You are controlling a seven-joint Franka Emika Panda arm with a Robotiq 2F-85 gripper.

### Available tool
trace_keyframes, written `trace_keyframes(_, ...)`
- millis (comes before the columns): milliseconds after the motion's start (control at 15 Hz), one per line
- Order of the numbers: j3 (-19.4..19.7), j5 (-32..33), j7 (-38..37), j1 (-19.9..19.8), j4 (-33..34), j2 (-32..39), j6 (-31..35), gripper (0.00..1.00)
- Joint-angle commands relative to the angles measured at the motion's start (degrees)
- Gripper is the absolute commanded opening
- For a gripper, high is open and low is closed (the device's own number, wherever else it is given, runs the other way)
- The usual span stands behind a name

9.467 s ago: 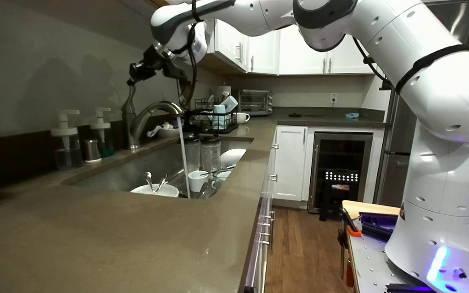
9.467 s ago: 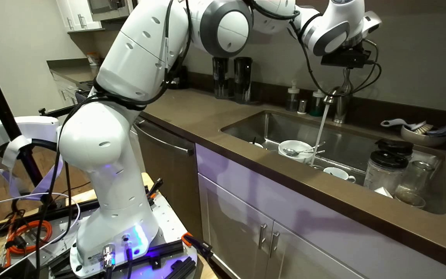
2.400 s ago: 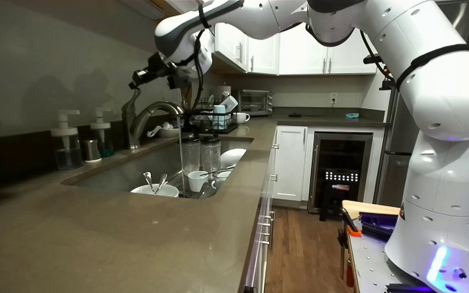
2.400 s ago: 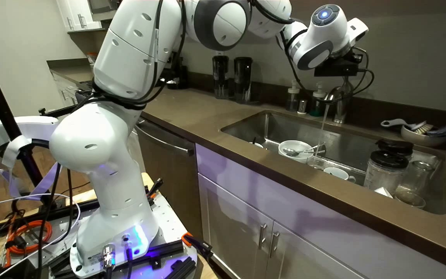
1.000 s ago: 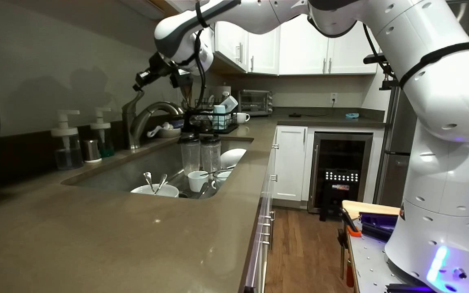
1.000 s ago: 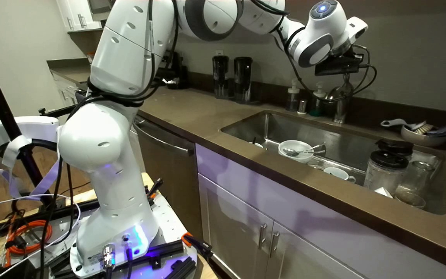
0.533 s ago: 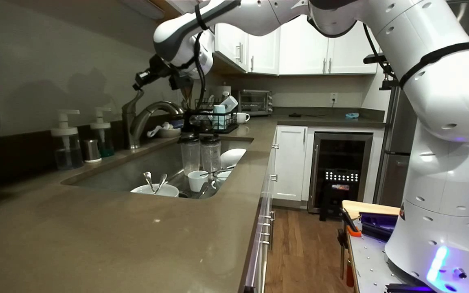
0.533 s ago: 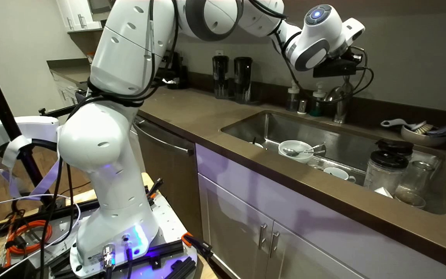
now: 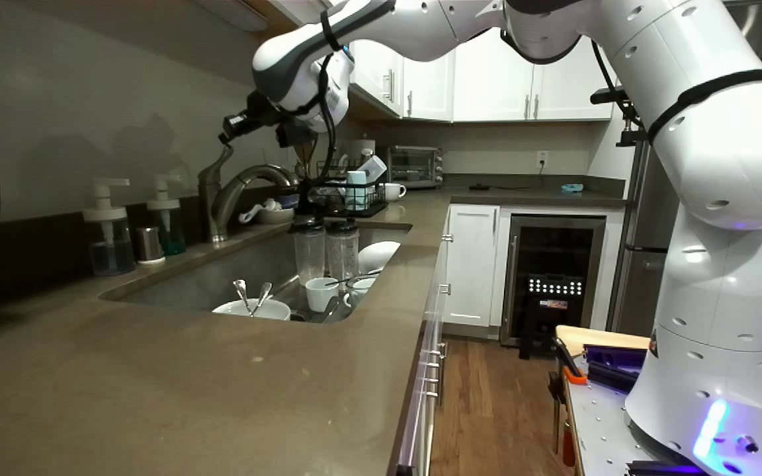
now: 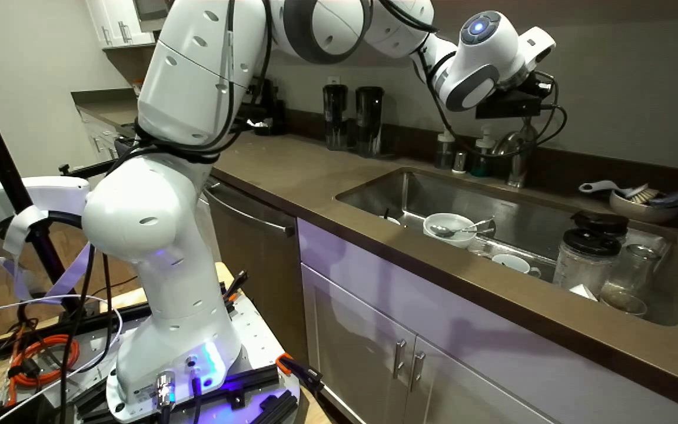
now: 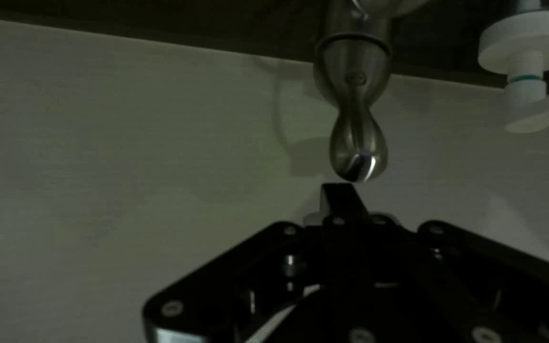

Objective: Close the faucet

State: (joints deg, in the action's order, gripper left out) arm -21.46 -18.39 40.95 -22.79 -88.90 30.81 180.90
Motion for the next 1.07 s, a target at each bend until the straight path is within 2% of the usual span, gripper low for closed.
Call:
trace_keyframes(0, -4.1, -0.9, 1.5, -3.3, -1.5, -0.7, 2.7, 0.01)
trace_keyframes(533, -10.8, -0.8, 1.6, -9.7, -5.5, -2.6, 5.7, 0.01)
trace_keyframes(1000, -18.3, 0.0, 0.5, -18.5, -16.6, -7.4, 12.1, 0.01)
